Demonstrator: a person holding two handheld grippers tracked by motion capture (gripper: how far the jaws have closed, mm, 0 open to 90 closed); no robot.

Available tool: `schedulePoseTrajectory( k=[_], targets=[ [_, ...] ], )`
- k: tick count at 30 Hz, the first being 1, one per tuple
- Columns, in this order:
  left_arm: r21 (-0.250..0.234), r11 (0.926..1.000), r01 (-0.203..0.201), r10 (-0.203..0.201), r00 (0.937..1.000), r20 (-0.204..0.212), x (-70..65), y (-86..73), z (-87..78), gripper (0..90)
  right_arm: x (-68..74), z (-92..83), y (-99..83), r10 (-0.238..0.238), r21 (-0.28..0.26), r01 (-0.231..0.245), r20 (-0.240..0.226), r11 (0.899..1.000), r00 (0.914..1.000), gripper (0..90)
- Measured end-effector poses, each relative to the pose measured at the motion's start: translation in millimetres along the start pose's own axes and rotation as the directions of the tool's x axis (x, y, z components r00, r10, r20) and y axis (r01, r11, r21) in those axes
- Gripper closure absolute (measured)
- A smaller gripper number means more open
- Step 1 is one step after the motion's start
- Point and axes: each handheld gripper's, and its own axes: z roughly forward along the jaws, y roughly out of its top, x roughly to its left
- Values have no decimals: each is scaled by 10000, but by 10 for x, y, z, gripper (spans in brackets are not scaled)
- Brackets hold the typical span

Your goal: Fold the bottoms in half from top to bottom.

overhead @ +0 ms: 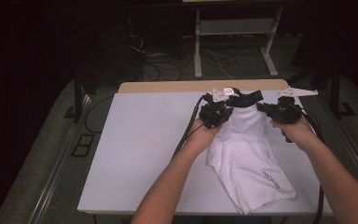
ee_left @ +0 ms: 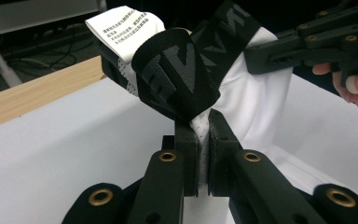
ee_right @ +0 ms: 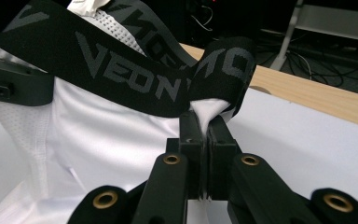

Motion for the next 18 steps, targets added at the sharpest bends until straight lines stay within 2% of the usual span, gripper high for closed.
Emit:
schedulePoseTrajectory(
  k=[1,8,18],
  targets=[
    [-31,9999,-141,141,9998,126,-66,-28,-32,837,14,-54,-52,41,10,-41,-64,10000,10000,860],
    [-49,9994,-354,356,9985,406,-222,-117,-63,837,64,-147,-154,-40,-33,39,-113,10000,9999,860],
    [50,9993,-371,367,9971,671,-349,-258,-119,837,121,-384,-380,-42,-273,33,-342,9996,9994,858]
  ],
)
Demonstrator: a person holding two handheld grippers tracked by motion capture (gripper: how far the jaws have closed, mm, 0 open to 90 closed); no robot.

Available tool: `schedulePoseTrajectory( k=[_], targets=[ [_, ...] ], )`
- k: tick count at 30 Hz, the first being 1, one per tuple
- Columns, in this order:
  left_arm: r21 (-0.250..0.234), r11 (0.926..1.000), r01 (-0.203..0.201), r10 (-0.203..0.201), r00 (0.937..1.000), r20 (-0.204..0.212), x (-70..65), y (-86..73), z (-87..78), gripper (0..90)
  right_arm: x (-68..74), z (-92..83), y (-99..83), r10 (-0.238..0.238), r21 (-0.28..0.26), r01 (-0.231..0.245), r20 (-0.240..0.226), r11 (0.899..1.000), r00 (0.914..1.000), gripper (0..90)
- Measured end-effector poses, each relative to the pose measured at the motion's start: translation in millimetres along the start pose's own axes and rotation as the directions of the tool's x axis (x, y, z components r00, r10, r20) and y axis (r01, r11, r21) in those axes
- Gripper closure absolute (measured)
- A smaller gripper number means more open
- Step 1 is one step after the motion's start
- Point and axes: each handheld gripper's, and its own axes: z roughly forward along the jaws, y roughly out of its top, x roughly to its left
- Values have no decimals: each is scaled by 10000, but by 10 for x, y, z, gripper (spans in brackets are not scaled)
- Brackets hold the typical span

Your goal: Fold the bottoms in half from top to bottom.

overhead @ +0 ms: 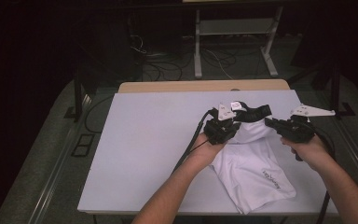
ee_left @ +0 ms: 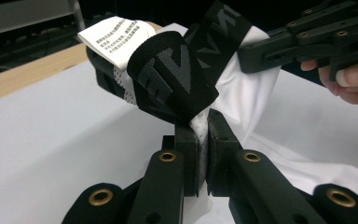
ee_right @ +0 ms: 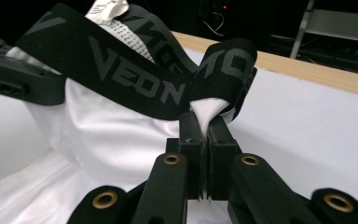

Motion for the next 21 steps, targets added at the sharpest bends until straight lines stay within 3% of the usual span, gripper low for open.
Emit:
schedulePoseTrajectory(
  k=[9,21],
  targets=[
    [124,9999,-74,72,9999,145,-99,-137,-36,837,110,-117,-237,-190,63,191,-188,9998,9996,856],
    [349,9992,-181,171,9994,302,-220,-312,-67,837,215,-196,-414,-240,244,249,-367,9994,9990,852]
  ],
)
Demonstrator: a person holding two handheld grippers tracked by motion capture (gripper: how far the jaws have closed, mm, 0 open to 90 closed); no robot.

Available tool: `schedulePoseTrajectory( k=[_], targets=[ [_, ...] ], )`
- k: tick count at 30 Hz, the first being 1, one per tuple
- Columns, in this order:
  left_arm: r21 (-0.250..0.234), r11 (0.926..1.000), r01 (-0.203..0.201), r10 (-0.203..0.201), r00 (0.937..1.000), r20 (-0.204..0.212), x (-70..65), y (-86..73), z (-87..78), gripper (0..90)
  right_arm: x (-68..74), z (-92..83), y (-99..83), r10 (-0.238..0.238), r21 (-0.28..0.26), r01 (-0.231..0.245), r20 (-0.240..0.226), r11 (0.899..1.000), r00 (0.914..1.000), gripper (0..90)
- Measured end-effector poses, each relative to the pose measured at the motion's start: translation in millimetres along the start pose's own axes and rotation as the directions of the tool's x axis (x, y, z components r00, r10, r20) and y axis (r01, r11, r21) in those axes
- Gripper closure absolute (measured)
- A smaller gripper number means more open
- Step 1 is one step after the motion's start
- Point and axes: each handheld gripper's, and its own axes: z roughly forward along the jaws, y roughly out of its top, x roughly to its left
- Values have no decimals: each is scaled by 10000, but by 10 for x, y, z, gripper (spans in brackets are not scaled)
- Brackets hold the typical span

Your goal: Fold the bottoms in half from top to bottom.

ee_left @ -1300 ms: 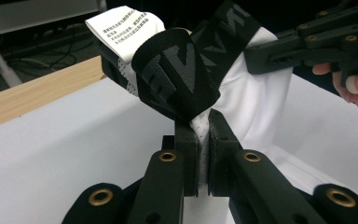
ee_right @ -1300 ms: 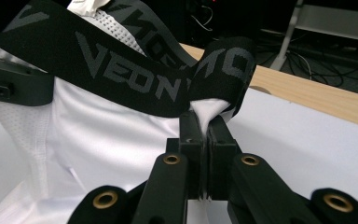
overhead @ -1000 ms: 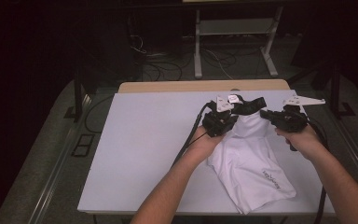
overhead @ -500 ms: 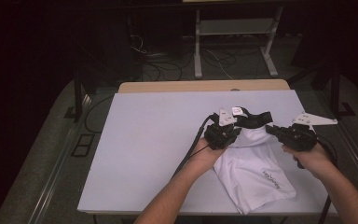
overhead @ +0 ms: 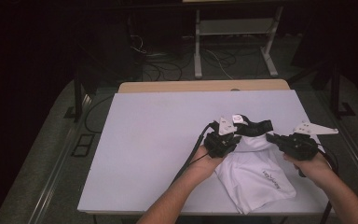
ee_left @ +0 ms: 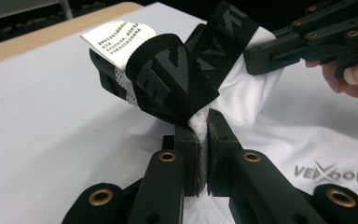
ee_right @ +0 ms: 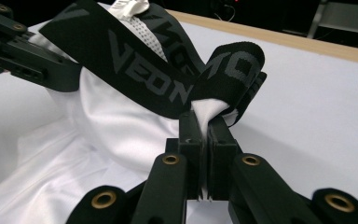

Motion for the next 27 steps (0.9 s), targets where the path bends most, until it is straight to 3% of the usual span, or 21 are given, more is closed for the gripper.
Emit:
schedulePoseTrajectory(
  k=[1,4,17,27],
  targets=[
    [129,9999,17,-17,10000,45,-32,-71,1,837,0,0,0,0,0,0,0,10000,10000,852],
    [275,9996,49,-51,9999,89,-46,-106,9,837,41,-12,-112,32,259,-31,-32,9997,10000,846],
    [642,9978,186,-206,9993,310,-115,-266,28,836,66,-58,-252,139,665,-130,-134,9977,9998,838],
    [900,9959,-11,-40,9984,558,-199,-342,49,835,67,-116,-382,227,918,-212,-157,9956,9996,835]
  ],
)
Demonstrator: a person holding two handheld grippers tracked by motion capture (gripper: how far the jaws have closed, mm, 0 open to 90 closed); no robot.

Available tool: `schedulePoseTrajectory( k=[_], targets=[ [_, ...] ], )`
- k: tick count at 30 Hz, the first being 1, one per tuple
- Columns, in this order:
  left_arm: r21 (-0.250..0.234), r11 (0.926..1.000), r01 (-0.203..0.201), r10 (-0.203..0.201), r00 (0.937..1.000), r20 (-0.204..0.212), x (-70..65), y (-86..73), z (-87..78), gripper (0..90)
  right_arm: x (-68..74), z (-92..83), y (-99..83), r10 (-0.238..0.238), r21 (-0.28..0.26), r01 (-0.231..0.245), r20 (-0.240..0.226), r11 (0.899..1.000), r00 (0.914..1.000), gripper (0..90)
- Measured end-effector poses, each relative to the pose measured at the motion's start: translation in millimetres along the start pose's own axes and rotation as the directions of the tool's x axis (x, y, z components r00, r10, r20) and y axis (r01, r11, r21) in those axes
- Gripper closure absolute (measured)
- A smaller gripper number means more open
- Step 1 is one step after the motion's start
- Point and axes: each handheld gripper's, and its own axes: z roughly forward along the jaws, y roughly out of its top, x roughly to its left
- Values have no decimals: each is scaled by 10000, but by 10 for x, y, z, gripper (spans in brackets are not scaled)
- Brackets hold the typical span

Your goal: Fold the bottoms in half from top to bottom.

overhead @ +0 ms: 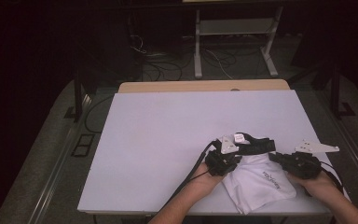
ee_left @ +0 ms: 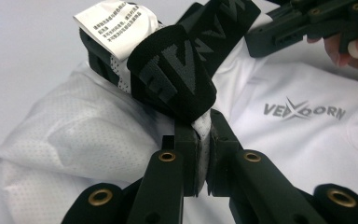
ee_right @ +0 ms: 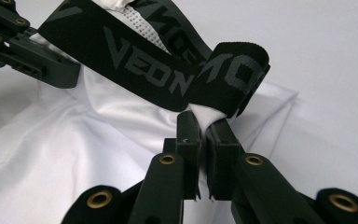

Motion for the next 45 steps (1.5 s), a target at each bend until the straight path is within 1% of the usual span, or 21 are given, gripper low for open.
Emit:
schedulePoseTrajectory(
  k=[1,4,7,9,11,12,15,16,18,21,22,24,26,27,29,32,34,38,39,43,45],
  targets=[
    [40,9999,-109,109,9999,-7,-17,-18,-6,835,0,-6,-7,29,12,-29,9,10000,10000,836],
    [-143,9998,-98,98,9999,19,-37,-40,-34,837,1,-60,-41,62,-101,-61,46,9999,10000,840],
    [-340,9992,-185,188,9998,72,-65,-49,-82,837,7,-113,-61,33,-291,-33,-2,9996,10000,852],
    [-411,9988,-260,263,9996,74,-81,-57,-106,837,16,-144,-73,-28,-299,27,-19,9995,10000,860],
    [-501,9983,-292,301,9994,175,-88,-68,-123,838,23,-158,-79,-38,-315,39,12,9995,10000,866],
    [-525,9982,-274,285,9994,209,-93,-78,-134,838,45,-194,-87,-68,-359,68,5,9993,10000,869],
    [-539,9982,-258,273,9993,271,-107,-115,-159,837,71,-226,-91,-99,-368,97,-52,9993,9999,869],
    [-515,9984,-252,270,9991,333,-110,-129,-165,837,82,-238,-95,-107,-365,105,-70,9993,9999,869],
    [-502,9982,-325,340,9990,303,-120,-149,-178,837,106,-261,-113,-142,-342,139,-90,9993,9999,869],
    [-387,9986,-353,371,9983,457,-129,-180,-187,833,129,-281,-148,-187,-248,183,-157,9995,9997,868],
    [-306,9988,-394,410,9978,515,-130,-188,-185,829,136,-281,-164,-174,-183,171,-167,9997,9997,866],
    [-134,9990,-432,438,9979,476,-139,-206,-180,825,148,-276,-198,-165,-86,163,-195,9998,9997,861],
    [-65,9993,-379,382,9979,517,-138,-213,-177,823,154,-275,-215,-116,-52,115,-219,9999,9997,857],
    [76,9990,-433,429,9979,487,-137,-232,-173,823,160,-272,-231,-91,-15,91,-257,10000,9996,855],
    [206,9988,-436,424,9977,534,-131,-257,-162,816,176,-275,-270,-37,93,40,-302,9999,9995,835],
    [263,9975,-654,636,9959,643,-133,-283,-160,806,185,-297,-298,-35,76,38,-364,10000,9993,808],
    [321,9961,-828,807,9950,596,-135,-291,-157,807,184,-318,-310,-4,20,5,-413,10000,9991,792],
    [293,9961,-831,810,9944,676,-137,-282,-161,799,167,-348,-313,60,-80,-64,-434,9999,9990,745],
    [248,9965,-800,780,9944,707,-137,-280,-162,793,144,-388,-297,150,-307,-165,-468,9994,9988,709],
    [246,9972,-711,689,9945,787,-134,-283,-159,780,111,-433,-265,214,-633,-246,-498,9977,9985,638],
    [246,9975,-659,635,9941,880,-135,-283,-158,757,103,-450,-246,205,-825,-245,-485,9963,9986,576]
  ],
)
